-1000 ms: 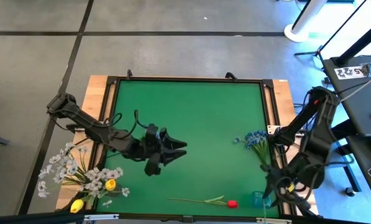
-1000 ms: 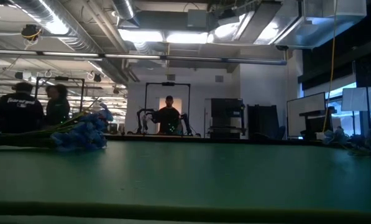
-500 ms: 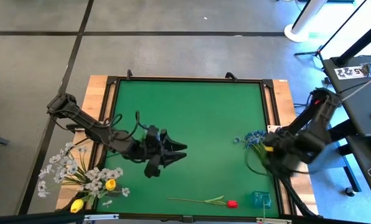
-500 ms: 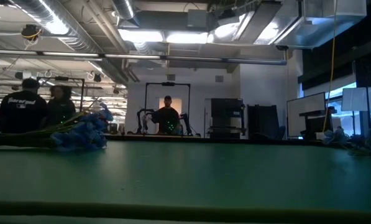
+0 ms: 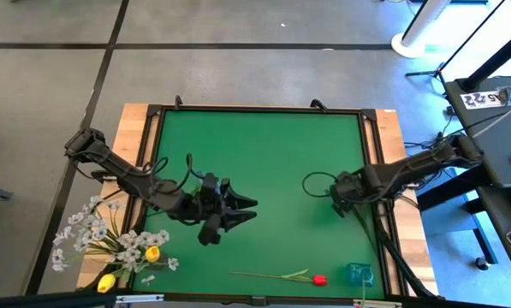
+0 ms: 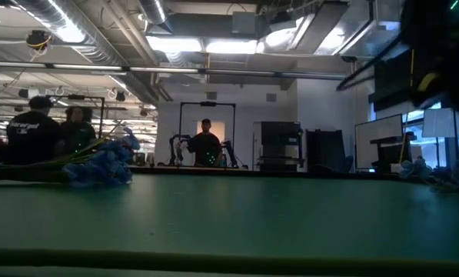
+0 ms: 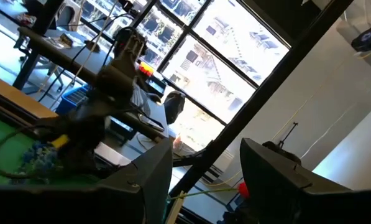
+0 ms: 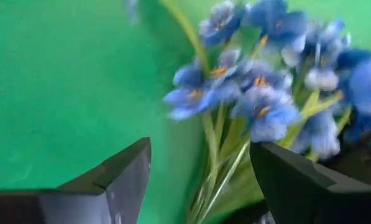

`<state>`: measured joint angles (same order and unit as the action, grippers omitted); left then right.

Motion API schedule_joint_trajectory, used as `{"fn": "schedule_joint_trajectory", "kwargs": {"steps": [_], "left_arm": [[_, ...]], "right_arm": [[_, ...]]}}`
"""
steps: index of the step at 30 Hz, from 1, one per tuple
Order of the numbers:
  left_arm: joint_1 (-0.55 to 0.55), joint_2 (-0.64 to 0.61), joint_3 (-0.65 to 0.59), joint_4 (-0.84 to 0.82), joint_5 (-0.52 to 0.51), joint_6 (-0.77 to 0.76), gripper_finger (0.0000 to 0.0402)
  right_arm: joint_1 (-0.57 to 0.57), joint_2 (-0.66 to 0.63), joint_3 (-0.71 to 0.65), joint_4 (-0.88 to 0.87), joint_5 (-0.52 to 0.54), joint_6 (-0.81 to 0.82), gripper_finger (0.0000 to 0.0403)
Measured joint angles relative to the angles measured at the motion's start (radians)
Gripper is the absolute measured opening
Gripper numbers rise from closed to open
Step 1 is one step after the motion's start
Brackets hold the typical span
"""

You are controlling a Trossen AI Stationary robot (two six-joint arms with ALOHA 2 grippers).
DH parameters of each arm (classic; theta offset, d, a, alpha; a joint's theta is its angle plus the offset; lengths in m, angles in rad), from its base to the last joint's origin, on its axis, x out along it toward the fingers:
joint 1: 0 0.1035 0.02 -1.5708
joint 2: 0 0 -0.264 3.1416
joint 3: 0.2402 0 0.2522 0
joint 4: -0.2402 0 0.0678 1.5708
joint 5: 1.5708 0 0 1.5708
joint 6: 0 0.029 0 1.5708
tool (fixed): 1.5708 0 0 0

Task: Sort flowers into vase by color
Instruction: Put the right blue flowers into the blue vase

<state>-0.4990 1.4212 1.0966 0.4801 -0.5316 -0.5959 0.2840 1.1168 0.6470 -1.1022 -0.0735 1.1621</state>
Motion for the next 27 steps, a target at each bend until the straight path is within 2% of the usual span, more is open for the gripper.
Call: {"fn": "schedule_joint_trajectory", "kwargs": {"steps": [6,11,16,20,23,25,27], "left_arm": [[-0.005,0.0,0.0,0.0,-0.002,-0.001,0.0182],[0.007,0.0,0.0,0.004,-0.01,-0.001,0.0182],[0.016,0.0,0.0,0.004,-0.011,-0.003,0.0182],[0.019,0.0,0.0,0.002,-0.011,0.002,0.0182],[0.019,-0.001,0.0,0.008,-0.01,0.003,0.0182],[0.02,-0.003,0.0,0.011,-0.011,0.004,0.0182],[0.023,-0.007,0.0,0.018,-0.009,0.004,0.0182]], "right_arm": [[-0.093,0.083,-0.072,0.071,-0.046,-0.128,0.0244],[-0.094,0.201,-0.092,0.119,-0.086,-0.146,0.0211],[-0.095,0.261,-0.092,0.169,-0.095,-0.15,0.0162],[-0.093,0.245,-0.055,0.179,-0.045,-0.149,0.0093],[-0.095,0.199,0.001,0.223,0.055,-0.173,0.0029],[-0.088,0.135,0.039,0.208,0.085,-0.174,0.0014],[-0.066,0.063,0.09,0.236,0.124,-0.172,0.0024]]}}
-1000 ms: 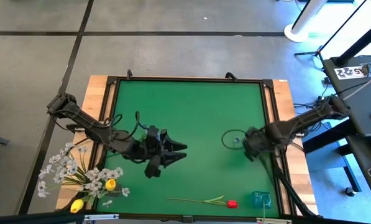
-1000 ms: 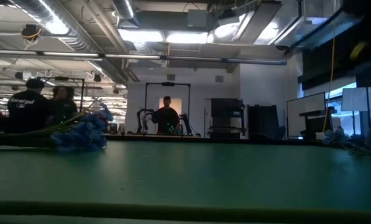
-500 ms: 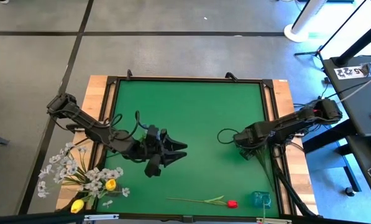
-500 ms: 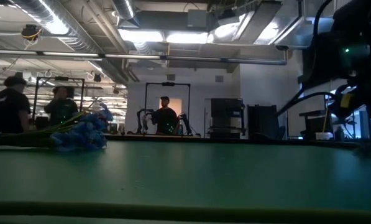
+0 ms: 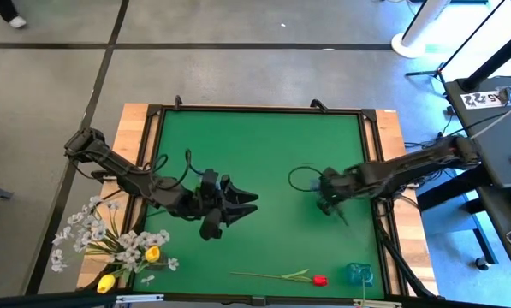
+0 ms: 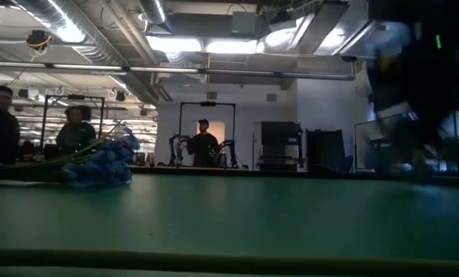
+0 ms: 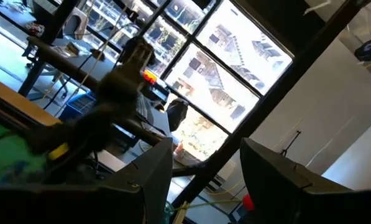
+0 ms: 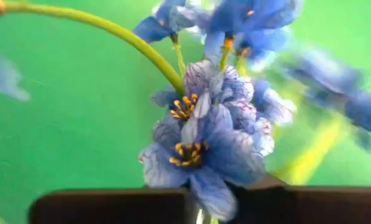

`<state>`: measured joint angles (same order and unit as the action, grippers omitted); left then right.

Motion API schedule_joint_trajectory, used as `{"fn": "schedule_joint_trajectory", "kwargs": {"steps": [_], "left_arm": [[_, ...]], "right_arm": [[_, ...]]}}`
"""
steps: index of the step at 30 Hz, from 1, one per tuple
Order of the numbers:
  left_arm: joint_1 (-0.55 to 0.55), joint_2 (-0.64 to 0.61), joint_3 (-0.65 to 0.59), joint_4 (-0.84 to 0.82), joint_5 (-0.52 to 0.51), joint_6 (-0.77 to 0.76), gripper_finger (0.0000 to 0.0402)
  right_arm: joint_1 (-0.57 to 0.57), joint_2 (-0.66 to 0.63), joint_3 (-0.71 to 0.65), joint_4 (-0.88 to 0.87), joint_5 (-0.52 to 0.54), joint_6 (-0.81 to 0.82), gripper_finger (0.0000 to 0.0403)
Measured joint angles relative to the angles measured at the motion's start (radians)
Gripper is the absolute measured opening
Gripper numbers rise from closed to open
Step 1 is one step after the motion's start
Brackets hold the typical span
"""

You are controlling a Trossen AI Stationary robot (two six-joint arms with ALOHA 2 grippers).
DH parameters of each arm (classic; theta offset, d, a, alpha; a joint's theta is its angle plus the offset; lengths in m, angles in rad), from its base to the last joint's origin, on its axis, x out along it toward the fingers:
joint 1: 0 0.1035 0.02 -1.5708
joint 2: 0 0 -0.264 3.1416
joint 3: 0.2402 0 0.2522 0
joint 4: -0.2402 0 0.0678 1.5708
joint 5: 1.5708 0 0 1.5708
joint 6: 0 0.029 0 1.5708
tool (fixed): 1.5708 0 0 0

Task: Sort flowers into vase by color
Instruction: Put the right blue flowers into the blue vase

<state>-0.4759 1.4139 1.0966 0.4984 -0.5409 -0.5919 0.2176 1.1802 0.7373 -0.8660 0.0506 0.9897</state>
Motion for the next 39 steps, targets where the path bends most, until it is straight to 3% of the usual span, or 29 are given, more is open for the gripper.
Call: {"fn": "schedule_joint_trajectory", "kwargs": {"steps": [6,11,15,19,28,36,39], "left_arm": [[0.003,-0.002,0.0,0.013,0.008,-0.001,0.0182],[-0.001,-0.002,0.0,0.008,0.009,-0.001,0.0182],[0.007,-0.002,0.0,0.013,0.001,-0.001,0.0182],[0.028,-0.002,0.0,0.017,-0.002,-0.008,0.0182],[0.063,-0.002,0.0,0.018,-0.049,-0.035,0.0182],[0.067,-0.002,0.0,0.011,-0.079,-0.035,0.0182],[0.072,-0.002,0.0,0.008,-0.106,-0.035,0.0182]], "right_arm": [[0.198,-0.246,0.16,0.113,0.229,-0.049,0.0012],[0.48,-0.417,0.185,0.441,0.375,-0.329,0.0019],[0.68,-0.464,0.187,0.618,0.383,-0.535,0.0016],[0.824,-0.449,0.186,0.63,0.364,-0.62,0.0007],[0.947,-0.384,0.16,0.563,0.504,-0.635,0.001],[1.037,-0.373,0.028,0.748,0.617,-0.629,0.0014],[1.069,-0.366,-0.001,0.739,0.641,-0.627,0.0016]]}}
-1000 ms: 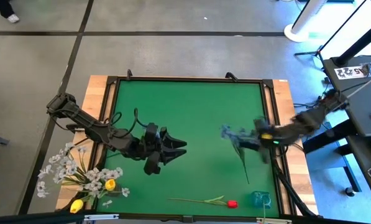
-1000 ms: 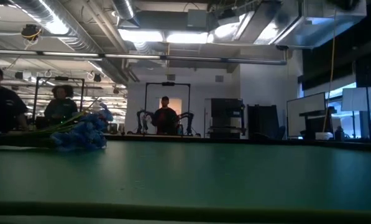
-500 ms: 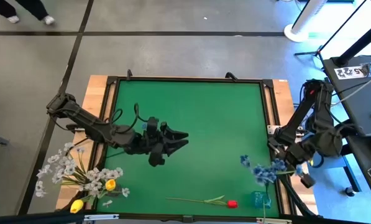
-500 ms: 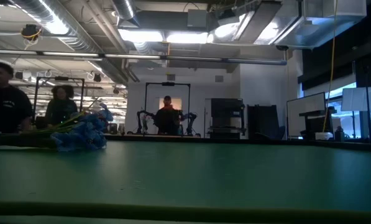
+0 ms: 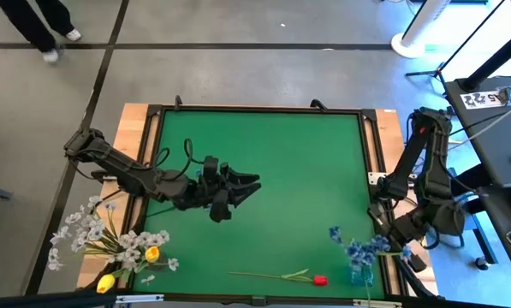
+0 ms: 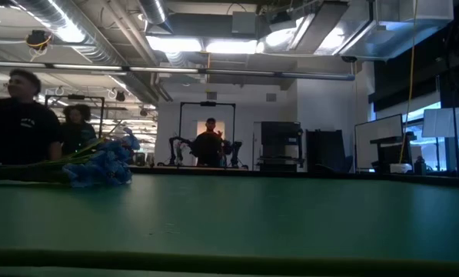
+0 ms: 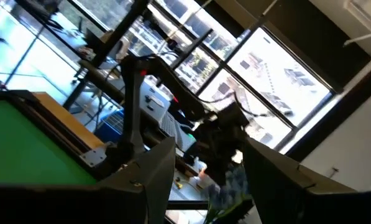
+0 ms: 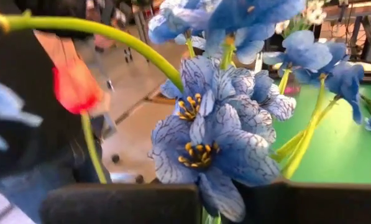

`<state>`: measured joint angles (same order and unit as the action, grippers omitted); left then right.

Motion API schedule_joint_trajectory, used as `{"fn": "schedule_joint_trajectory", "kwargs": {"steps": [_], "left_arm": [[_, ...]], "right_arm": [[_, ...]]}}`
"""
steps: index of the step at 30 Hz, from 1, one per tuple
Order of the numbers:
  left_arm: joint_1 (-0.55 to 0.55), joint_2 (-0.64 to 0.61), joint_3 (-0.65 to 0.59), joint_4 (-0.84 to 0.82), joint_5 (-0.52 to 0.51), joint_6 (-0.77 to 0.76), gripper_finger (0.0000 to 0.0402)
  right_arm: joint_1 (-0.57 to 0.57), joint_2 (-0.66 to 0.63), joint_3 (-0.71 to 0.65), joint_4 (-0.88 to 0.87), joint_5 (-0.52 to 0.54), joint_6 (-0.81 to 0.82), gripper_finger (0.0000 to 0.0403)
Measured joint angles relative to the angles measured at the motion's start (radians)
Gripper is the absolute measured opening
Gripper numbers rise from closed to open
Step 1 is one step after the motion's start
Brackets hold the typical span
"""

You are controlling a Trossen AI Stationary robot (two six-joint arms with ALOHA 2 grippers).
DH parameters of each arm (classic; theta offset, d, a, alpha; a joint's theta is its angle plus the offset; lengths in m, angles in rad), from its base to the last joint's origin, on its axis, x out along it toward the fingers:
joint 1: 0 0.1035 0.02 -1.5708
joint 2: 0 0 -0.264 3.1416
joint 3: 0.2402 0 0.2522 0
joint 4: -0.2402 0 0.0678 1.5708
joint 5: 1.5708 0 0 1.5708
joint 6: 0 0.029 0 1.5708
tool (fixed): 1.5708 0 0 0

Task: Sort flowers into vase by color
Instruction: Put the right blue flowers into the blue vase, then put the blue flowers into the blue vase

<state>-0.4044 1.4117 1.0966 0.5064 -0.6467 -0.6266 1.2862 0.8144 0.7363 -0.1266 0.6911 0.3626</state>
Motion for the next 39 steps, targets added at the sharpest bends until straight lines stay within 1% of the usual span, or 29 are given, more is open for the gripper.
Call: {"fn": "schedule_joint_trajectory", "kwargs": {"steps": [6,8,10,14,18,23,25,28,30,32,34,36,39], "left_arm": [[0.007,0.0,0.0,-0.029,-0.003,-0.002,0.0182],[0.007,0.0,0.0,-0.069,-0.003,-0.014,0.0182],[0.007,0.0,0.0,-0.146,-0.003,-0.057,0.0182],[0.007,0.0,0.0,-0.347,0.015,-0.191,0.0182],[0.006,0.0,0.0,-0.561,0.047,-0.305,0.0182],[0.011,0.0,0.0,-0.821,0.109,-0.34,0.0182],[0.019,0.0,0.0,-0.927,0.175,-0.355,0.0182],[0.034,0.0,0.0,-1.128,0.337,-0.371,0.0182],[0.037,0.0,0.0,-1.273,0.434,-0.377,0.0182],[0.034,0.0,0.0,-1.422,0.495,-0.384,0.0182],[0.027,0.0,0.0,-1.556,0.513,-0.393,0.0182],[0.017,0.0,0.0,-1.646,0.504,-0.394,0.0182],[0.014,0.007,-0.014,-1.7,0.473,-0.393,0.0182]], "right_arm": [[0.034,0.014,-0.005,-0.05,0.015,0.02,0.0029],[0.038,0.014,-0.005,-0.077,0.007,0.031,0.0042],[0.036,0.014,-0.005,-0.094,-0.019,0.05,0.0059],[0.036,0.014,-0.003,-0.145,-0.076,0.129,0.0102],[0.036,0.024,0.051,-0.297,-0.18,0.272,0.0147],[0.036,0.044,0.15,-0.46,-0.254,0.38,0.019],[0.035,0.045,0.187,-0.524,-0.297,0.464,0.0202],[0.036,0.046,0.234,-0.602,-0.378,0.567,0.0215],[0.036,0.046,0.259,-0.633,-0.397,0.609,0.0217],[0.036,0.046,0.28,-0.663,-0.396,0.639,0.0217],[0.036,0.045,0.296,-0.691,-0.391,0.668,0.0214],[0.036,0.045,0.301,-0.716,-0.388,0.7,0.021],[0.036,0.046,0.301,-0.723,-0.37,0.728,0.0205]]}}
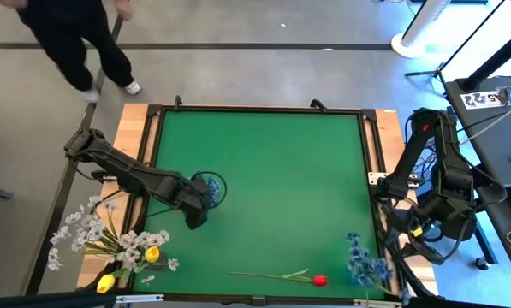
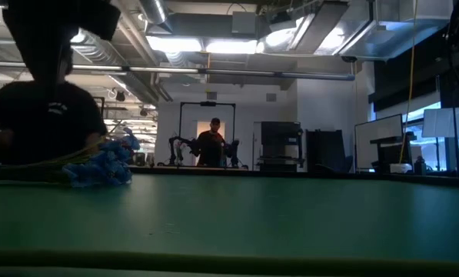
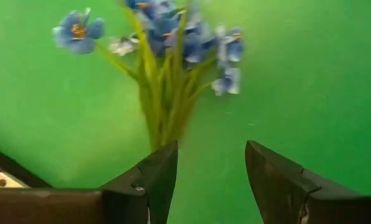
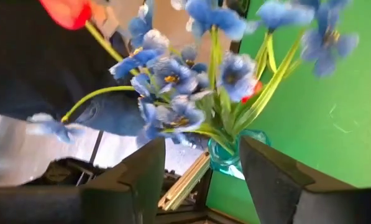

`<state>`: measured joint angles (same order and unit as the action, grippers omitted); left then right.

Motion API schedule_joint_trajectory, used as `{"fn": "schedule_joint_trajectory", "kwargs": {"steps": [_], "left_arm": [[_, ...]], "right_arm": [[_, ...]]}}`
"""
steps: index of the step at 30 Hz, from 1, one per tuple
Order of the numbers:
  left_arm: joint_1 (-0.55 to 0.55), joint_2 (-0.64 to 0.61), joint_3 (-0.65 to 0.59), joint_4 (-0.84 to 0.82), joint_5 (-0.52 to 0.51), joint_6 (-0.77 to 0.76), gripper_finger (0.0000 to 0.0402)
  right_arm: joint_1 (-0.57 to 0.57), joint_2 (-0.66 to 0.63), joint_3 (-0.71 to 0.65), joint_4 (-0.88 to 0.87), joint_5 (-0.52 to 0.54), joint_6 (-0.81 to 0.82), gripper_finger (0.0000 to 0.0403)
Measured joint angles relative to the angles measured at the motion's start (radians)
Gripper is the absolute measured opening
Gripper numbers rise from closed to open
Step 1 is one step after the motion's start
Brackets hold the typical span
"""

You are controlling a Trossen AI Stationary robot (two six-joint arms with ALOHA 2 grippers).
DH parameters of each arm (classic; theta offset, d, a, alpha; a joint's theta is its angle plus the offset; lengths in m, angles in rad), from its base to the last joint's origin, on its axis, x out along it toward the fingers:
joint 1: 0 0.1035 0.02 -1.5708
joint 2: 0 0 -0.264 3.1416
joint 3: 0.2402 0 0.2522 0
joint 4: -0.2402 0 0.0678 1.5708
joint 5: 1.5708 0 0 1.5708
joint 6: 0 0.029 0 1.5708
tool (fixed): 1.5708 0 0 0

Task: Sort flowers into vase by color
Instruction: Put the blue flowers into the blue vase

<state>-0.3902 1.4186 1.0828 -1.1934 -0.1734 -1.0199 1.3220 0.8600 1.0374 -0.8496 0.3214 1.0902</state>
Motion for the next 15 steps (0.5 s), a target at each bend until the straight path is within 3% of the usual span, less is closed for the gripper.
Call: {"fn": "schedule_joint_trajectory", "kwargs": {"steps": [7,11,15], "left_arm": [[0.078,0.001,-0.14,0.031,0.044,-0.011,0.0193],[0.13,0.001,-0.233,0.168,0.109,0.061,0.0212],[0.143,0.001,-0.309,0.268,0.074,0.106,0.0236]], "right_arm": [[0.0,0.0,0.0,-0.004,0.035,0.068,0.0198],[0.0,0.0,0.0,-0.017,0.034,0.114,0.0198],[0.0,0.0,0.0,-0.017,0.034,0.195,0.0198]]}}
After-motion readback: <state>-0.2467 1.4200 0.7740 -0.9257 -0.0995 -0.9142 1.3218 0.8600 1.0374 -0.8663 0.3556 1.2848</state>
